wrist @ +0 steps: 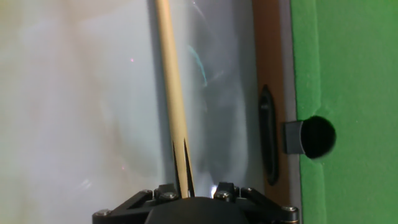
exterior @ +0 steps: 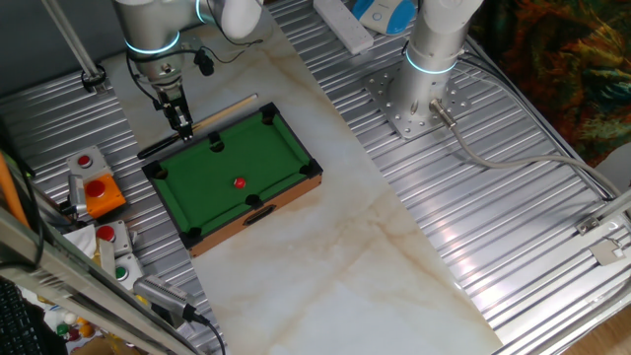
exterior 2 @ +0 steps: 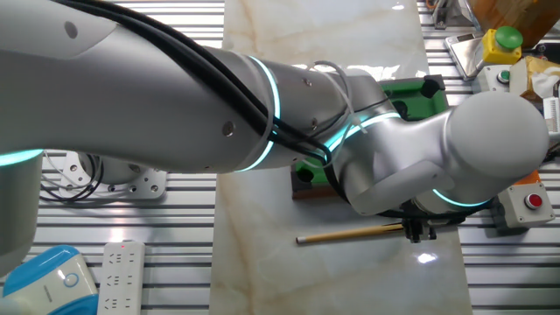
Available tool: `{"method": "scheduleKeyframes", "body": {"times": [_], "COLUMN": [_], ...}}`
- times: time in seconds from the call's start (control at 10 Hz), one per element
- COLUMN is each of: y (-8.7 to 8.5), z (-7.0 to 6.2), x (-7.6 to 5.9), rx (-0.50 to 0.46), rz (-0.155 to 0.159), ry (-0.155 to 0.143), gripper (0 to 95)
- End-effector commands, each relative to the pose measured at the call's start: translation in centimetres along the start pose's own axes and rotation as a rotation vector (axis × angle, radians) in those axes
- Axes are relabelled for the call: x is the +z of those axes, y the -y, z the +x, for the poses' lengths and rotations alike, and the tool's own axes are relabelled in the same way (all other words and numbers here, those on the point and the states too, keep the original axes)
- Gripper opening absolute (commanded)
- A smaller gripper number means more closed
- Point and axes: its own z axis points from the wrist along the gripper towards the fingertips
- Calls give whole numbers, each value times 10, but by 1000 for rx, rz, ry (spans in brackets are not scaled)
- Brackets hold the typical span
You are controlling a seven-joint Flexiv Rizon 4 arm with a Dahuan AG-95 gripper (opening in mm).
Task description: Hit the pool ball
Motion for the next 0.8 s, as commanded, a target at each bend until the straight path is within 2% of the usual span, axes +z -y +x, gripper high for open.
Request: {"method": "scheduleKeyframes", "body": {"times": [0.1, 0.8], "y": [-2, -5], "z": [0, -5], "x": [3, 18], "rx": [-10, -10], "rz": [0, 1], "ry": [-6, -11], "gripper": [380, 380]}}
